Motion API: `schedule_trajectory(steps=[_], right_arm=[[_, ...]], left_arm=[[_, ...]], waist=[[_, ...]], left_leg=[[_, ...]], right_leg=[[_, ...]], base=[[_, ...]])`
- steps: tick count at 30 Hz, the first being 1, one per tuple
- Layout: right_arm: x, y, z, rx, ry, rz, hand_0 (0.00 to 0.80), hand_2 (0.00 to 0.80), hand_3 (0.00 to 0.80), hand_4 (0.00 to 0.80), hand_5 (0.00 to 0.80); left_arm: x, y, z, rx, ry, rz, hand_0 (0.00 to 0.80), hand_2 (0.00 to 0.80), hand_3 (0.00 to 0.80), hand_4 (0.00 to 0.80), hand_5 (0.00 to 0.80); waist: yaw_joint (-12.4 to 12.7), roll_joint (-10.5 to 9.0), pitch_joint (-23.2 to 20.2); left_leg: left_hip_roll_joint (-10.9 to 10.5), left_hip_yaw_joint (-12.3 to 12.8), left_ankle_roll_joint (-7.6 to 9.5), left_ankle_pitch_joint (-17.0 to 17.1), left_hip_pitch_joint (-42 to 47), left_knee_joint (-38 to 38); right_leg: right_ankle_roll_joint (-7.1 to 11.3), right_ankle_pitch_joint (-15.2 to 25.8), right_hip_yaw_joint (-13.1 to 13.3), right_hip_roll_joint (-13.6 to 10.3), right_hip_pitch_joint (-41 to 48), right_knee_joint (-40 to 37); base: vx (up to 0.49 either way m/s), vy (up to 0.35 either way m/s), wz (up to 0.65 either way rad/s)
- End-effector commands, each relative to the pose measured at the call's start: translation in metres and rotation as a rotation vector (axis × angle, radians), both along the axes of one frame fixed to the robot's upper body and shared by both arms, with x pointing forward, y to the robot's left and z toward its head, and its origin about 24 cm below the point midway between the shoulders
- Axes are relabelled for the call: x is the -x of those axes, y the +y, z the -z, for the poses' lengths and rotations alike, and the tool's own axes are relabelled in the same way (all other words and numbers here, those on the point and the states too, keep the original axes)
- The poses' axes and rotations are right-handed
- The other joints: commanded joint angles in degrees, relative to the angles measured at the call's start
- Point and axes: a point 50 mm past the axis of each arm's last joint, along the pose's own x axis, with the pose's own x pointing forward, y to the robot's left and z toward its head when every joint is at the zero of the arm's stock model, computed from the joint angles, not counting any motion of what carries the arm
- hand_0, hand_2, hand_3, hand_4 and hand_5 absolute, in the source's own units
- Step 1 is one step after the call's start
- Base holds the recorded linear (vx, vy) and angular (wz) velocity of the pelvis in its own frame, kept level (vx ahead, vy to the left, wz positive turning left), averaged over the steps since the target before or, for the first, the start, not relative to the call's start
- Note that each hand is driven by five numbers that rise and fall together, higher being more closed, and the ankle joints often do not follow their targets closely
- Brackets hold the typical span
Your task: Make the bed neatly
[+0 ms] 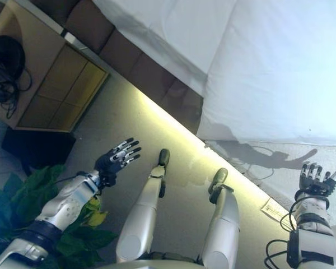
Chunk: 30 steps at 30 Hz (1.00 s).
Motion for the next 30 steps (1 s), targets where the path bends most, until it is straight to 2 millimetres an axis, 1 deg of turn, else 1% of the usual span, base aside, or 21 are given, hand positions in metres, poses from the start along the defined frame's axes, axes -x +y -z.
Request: schedule_trajectory(steps=[1,2,7,12,16,25,30], right_arm=[[0.017,-0.031,-0.024,0.09,-0.025,0.072,0.0,0.0,0.0,0.0,0.0],[0.015,-0.034,-0.029,0.094,-0.032,0.076,0.0,0.0,0.0,0.0,0.0],[0.007,-0.037,-0.039,0.1,-0.028,0.084,0.0,0.0,0.0,0.0,0.0],[0.009,-0.047,-0.051,0.066,-0.041,0.123,0.0,0.0,0.0,0.0,0.0],[0.005,-0.051,-0.062,0.08,-0.044,0.127,0.0,0.0,0.0,0.0,0.0],[0.004,-0.052,-0.066,0.082,-0.053,0.107,0.0,0.0,0.0,0.0,0.0],[0.0,-0.053,-0.073,0.101,-0.04,0.081,0.0,0.0,0.0,0.0,0.0]], left_arm=[[0.004,0.002,-0.002,0.029,-0.021,0.012,0.0,0.0,0.0,0.0,0.0],[0.004,0.004,-0.002,0.026,-0.023,0.011,0.0,0.0,0.0,0.0,0.0],[0.0,0.008,-0.005,0.02,-0.027,0.011,0.0,0.0,0.0,0.0,0.0],[0.0,0.009,-0.004,0.015,-0.026,0.014,0.0,0.0,0.0,0.0,0.0],[-0.001,0.01,-0.006,0.011,-0.024,0.013,0.0,0.0,0.0,0.0,0.0],[0.003,0.006,-0.003,0.015,-0.023,0.015,0.0,0.0,0.0,0.0,0.0],[0.003,0.008,-0.005,0.003,-0.023,0.005,0.0,0.0,0.0,0.0,0.0]], waist=[[0.31,0.92,-1.96],[0.6,0.92,-2.02],[1.13,0.92,-2.19],[1.38,1.39,-2.01],[1.37,1.76,-1.66],[1.18,2.6,-0.83],[1.33,3.1,-0.3]], left_leg=[[1.19,-0.48,0.44,-3.77,-1.79,5.92],[1.1,-0.62,0.5,-3.74,-1.95,5.99],[0.89,-0.96,0.61,-3.54,-2.92,6.44],[0.66,-1.08,0.75,-3.58,-3.62,6.93],[0.56,-1.37,0.74,-3.7,-4.97,8.01],[0.38,-1.26,0.8,-3.63,-5.69,8.49],[0.33,-0.97,0.9,-3.32,-6.38,8.75]], right_leg=[[6.88,13.42,2.39,-3.48,0.8,-12.21],[6.84,13.26,2.22,-3.61,0.61,-11.8],[6.79,13.14,2.01,-3.88,-0.49,-10.78],[6.8,13.23,2.06,-4.19,-1.44,-10.15],[6.69,13.18,2.62,-4.22,-3.11,-8.71],[6.54,13.51,3.02,-4.53,-4.26,-8.28],[6.56,13.73,3.29,-4.91,-5.08,-7.77]], base=[[0.034,-0.028,0.04],[0.024,-0.022,0.05],[0.018,-0.024,0.09],[0.01,-0.017,0.05],[0.002,-0.013,0.01],[0.002,0.001,0.0],[0.007,-0.011,0.0]])
